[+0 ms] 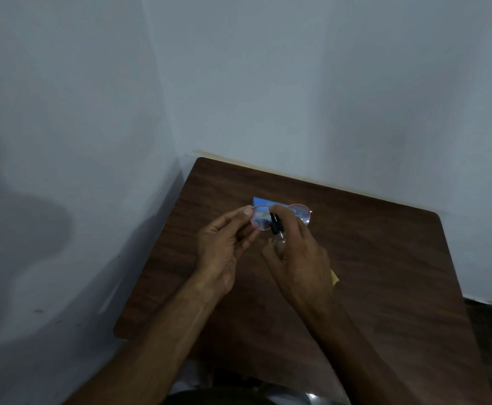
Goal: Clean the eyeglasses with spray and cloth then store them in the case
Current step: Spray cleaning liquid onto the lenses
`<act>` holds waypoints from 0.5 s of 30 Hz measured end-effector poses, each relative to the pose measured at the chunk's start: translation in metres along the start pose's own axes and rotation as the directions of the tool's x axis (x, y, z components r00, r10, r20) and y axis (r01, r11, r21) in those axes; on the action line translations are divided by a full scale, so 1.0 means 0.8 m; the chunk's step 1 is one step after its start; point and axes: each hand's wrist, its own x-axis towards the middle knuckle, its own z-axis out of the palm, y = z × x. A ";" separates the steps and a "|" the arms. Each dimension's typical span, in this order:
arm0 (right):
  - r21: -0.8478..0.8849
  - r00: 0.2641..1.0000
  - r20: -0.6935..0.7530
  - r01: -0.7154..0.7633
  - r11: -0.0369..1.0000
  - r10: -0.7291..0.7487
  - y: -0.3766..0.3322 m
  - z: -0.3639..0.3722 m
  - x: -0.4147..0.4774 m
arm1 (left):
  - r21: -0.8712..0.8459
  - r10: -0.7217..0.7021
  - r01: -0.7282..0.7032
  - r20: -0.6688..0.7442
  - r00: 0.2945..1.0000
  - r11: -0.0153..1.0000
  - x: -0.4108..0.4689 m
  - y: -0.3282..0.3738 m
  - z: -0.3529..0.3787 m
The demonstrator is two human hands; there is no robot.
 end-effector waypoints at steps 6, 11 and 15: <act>0.022 0.999 0.019 0.030 0.999 -0.031 0.003 0.002 -0.014 | -0.010 -0.031 0.031 -0.001 1.000 0.999 -0.003 -0.001 -0.001; 0.081 0.987 -0.160 -0.007 0.997 0.020 0.016 -0.003 -0.020 | -0.005 -0.040 0.040 -0.024 0.999 0.999 -0.004 -0.003 0.001; 0.072 0.962 -0.266 -0.043 0.997 0.060 0.040 -0.014 -0.019 | 0.002 -0.056 0.056 -0.050 0.997 0.998 -0.002 -0.004 0.000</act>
